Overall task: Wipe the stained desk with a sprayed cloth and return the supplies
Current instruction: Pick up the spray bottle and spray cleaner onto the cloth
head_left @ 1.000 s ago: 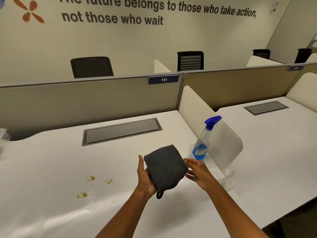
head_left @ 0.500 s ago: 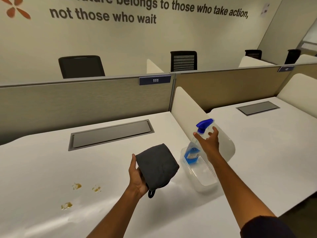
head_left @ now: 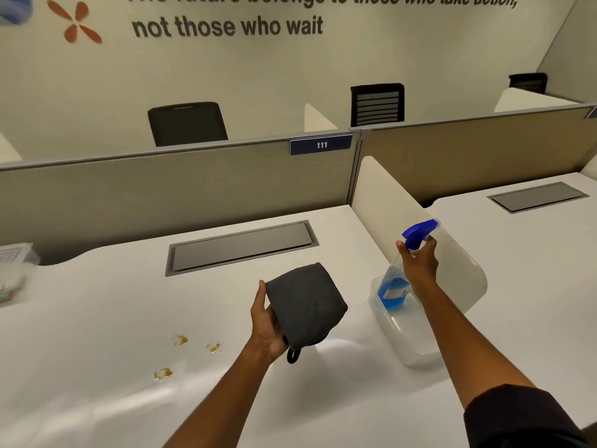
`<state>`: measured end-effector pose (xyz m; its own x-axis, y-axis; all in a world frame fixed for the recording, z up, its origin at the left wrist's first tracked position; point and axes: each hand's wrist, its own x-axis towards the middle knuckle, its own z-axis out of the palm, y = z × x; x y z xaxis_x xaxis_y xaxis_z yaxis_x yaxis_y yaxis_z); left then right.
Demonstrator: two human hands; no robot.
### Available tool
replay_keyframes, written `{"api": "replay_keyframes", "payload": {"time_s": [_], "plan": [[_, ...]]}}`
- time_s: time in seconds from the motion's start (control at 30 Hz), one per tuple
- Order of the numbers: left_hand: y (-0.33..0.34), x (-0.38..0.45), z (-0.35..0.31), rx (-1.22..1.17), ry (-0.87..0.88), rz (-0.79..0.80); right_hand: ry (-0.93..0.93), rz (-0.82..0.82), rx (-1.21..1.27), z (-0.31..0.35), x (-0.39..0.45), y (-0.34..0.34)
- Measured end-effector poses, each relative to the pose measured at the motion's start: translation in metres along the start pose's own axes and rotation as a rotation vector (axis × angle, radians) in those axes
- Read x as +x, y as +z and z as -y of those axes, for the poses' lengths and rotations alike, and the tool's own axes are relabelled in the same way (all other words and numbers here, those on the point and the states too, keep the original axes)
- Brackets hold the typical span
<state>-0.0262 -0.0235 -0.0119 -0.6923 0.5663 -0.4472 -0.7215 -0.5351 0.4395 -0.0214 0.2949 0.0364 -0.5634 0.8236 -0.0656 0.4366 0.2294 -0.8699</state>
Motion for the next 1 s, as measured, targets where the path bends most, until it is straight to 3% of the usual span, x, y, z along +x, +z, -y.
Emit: {"api": "replay_keyframes", "payload": {"time_s": [0.1,0.27,0.6,1.0], "plan": [[-0.003,-0.003,-0.007,0.002,0.017,-0.004,-0.019,0.019,-0.030,-0.001,0.003,-0.006],[-0.006,-0.009,-0.025,0.010,0.052,-0.004,-0.121,0.087,0.123,0.035,0.002,-0.028],[0.002,-0.023,-0.076,0.029,0.160,0.009,-0.457,0.621,0.196,0.136,-0.069,-0.044],[0.002,-0.051,-0.125,0.012,0.298,-0.036,-0.532,1.035,0.346,0.168,-0.183,0.022]]}}
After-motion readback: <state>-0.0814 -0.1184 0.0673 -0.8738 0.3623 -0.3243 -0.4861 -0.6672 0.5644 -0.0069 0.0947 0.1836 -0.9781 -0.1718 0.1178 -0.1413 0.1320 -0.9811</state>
